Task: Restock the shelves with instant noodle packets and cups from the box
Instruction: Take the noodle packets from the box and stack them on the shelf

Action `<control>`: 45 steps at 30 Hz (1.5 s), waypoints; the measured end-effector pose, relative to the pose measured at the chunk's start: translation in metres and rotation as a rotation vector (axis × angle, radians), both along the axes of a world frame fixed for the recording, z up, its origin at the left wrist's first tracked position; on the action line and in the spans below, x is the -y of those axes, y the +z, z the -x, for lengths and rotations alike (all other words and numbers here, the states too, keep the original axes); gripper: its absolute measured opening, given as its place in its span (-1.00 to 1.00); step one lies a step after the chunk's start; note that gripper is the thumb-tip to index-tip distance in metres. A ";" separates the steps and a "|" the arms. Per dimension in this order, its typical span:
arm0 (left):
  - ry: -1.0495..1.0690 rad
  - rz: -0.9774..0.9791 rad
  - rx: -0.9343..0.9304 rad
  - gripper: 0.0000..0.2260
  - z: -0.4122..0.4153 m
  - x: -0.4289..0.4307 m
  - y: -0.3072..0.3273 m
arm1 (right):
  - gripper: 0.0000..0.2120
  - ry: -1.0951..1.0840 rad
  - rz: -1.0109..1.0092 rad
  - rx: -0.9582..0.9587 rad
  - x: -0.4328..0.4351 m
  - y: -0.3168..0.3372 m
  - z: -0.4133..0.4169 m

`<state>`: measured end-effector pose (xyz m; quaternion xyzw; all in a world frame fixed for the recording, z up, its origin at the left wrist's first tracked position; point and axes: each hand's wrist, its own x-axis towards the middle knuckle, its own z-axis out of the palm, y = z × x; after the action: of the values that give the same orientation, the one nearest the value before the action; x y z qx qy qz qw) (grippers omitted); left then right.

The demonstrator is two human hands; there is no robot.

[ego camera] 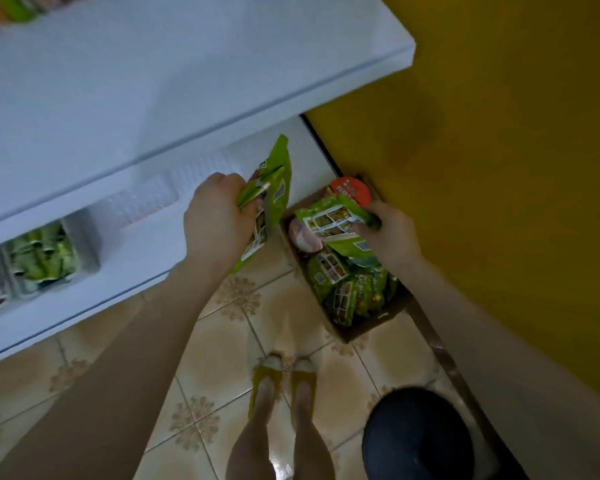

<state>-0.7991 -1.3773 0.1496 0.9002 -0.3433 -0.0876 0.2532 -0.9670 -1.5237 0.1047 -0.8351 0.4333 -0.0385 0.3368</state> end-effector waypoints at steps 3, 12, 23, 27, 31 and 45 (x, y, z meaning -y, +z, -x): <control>0.116 -0.002 0.040 -0.79 -0.018 -0.028 0.025 | -0.79 0.096 0.007 0.055 -0.009 0.030 -0.030; 0.413 0.030 0.158 -0.78 -0.057 -0.136 0.093 | -0.80 0.393 0.071 0.182 -0.063 0.103 -0.123; 0.773 0.107 0.202 -0.79 -0.144 -0.255 0.129 | -0.83 0.601 0.119 0.248 -0.153 0.159 -0.286; 0.848 0.144 0.187 -0.81 -0.178 -0.286 0.133 | -0.81 0.648 0.164 0.258 -0.179 0.163 -0.346; 0.897 0.154 0.182 -0.83 -0.204 -0.303 0.131 | -0.77 0.673 0.191 0.229 -0.197 0.155 -0.394; 1.094 0.222 0.102 -0.85 -0.213 -0.306 0.103 | -0.53 0.829 0.181 0.160 -0.248 0.152 -0.465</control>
<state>-0.5862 -1.0714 0.2523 0.9182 0.1548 0.1370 0.3380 -0.5018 -1.2754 0.2570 -0.9591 0.0287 -0.0028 0.2816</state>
